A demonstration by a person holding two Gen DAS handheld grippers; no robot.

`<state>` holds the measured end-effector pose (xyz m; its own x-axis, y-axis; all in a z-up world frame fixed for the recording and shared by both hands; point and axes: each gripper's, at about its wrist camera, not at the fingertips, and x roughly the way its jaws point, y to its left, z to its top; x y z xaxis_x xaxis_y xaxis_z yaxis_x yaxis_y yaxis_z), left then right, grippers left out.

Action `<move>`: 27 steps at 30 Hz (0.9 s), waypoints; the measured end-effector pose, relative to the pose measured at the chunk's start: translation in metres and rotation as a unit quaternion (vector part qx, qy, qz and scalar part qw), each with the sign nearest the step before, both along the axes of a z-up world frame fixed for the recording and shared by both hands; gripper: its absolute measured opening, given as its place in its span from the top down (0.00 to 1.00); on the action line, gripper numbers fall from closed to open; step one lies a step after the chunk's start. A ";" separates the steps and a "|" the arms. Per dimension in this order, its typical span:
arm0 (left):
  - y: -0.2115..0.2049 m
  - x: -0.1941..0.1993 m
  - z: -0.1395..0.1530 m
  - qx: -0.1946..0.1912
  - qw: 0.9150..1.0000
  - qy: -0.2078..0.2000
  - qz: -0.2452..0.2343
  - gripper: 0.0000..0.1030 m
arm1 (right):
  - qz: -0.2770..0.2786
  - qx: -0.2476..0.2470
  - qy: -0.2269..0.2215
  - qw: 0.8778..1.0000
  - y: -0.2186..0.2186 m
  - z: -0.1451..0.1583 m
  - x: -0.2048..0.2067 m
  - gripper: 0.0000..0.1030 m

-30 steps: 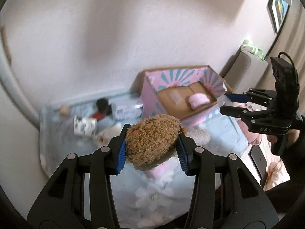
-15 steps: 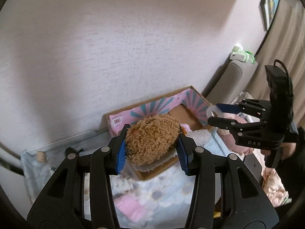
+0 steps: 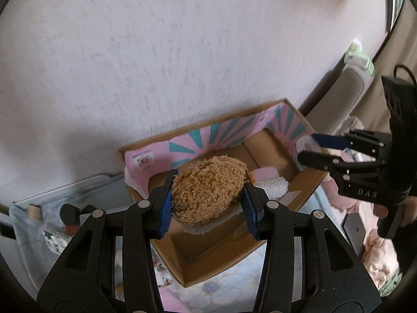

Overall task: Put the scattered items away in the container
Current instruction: 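Carry the brown plush and tape roll into the box and release both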

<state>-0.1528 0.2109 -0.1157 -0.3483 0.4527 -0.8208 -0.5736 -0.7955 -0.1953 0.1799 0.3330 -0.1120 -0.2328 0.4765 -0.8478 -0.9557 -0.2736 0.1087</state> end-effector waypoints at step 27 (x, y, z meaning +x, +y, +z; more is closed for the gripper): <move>0.003 0.002 0.010 -0.005 0.999 0.008 0.034 0.00 | -0.017 -0.057 -0.003 0.998 0.015 -0.014 0.014 0.19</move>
<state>-0.1510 0.2138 -0.1057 -0.3914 0.4188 -0.8194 -0.5206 -0.8350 -0.1782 0.1937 0.3485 -0.1259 -0.2134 0.3845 -0.8981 -0.9650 -0.2266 0.1322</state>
